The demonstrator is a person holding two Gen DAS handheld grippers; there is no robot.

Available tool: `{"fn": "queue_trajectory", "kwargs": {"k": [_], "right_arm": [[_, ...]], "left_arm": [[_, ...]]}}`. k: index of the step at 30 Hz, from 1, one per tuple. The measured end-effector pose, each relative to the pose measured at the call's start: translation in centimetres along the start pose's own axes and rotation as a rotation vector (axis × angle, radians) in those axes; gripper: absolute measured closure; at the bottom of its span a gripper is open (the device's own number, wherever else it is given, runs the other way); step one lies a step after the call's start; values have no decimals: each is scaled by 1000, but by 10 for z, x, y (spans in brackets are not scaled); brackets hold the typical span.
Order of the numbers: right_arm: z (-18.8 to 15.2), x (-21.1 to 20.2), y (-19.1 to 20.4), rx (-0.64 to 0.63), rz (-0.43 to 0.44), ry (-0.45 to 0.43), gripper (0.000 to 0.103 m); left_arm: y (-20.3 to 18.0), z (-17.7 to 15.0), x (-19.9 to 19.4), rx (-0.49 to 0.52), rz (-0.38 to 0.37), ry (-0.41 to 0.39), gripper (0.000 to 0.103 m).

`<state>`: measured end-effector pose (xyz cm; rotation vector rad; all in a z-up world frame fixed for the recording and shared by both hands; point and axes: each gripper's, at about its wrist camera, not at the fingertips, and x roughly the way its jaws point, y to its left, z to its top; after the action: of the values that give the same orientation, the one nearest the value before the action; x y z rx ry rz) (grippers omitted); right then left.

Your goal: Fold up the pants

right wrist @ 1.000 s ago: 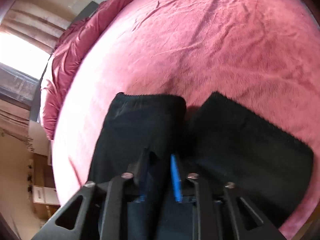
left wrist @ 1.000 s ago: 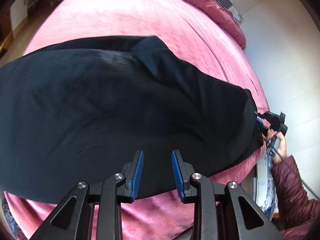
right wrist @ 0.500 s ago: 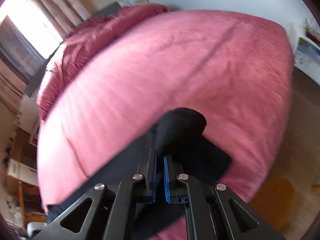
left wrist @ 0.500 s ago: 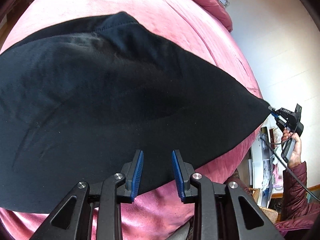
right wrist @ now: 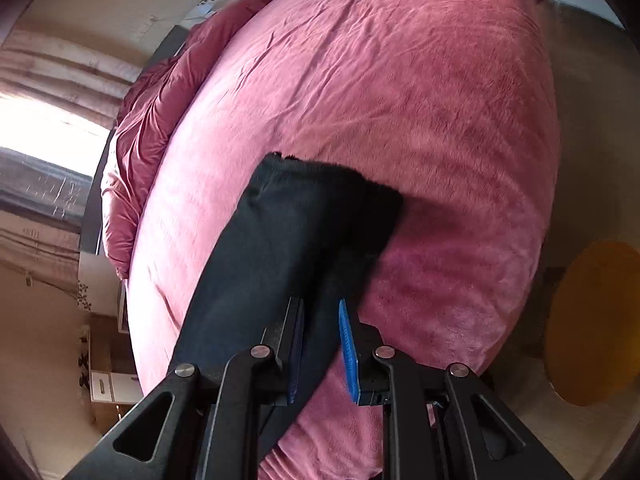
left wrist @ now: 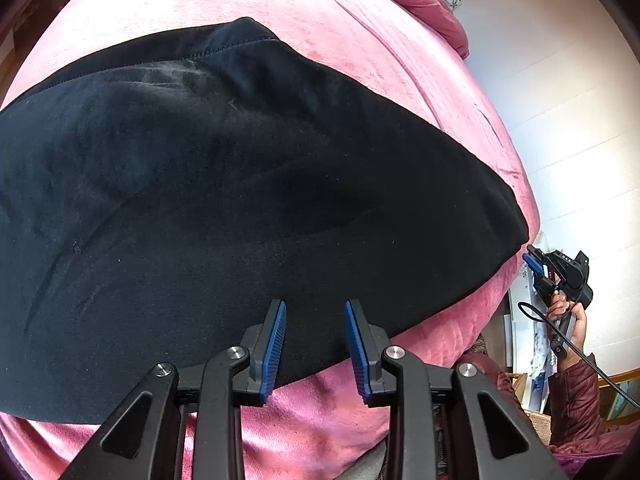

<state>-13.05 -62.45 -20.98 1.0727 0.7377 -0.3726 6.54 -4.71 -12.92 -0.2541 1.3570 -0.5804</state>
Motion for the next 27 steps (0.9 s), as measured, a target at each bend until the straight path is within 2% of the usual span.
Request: {"fn": "queue_trajectory", "kwargs": {"k": [4, 6, 7, 9, 13, 16, 19, 24, 27], "right_arm": [[18, 9, -5, 74, 34, -61, 83], [28, 15, -4, 84, 17, -73, 83], [31, 17, -2, 75, 1, -72, 84], [36, 14, 6, 31, -45, -77, 96], [32, -8, 29, -86, -86, -92, 97], [32, -10, 31, -125, -137, -81, 97], [31, 5, 15, -107, -213, -43, 97], [32, 23, 5, -127, -258, -41, 97], [32, 28, 6, -156, -278, 16, 94]], "left_arm": [[-11, 1, 4, 18, 21, 4, 71], [-14, 0, 8, 19, 28, 8, 71], [-16, 0, 10, 18, 32, 9, 71], [-17, 1, 14, 12, 35, 13, 71], [-18, 2, 15, 9, 34, 15, 71], [-18, 3, 18, 11, 35, 20, 71], [-19, 4, 19, 15, 36, 20, 71], [-22, 4, 17, 27, 38, 15, 71], [-23, 4, 17, 25, 39, 13, 71]]}}
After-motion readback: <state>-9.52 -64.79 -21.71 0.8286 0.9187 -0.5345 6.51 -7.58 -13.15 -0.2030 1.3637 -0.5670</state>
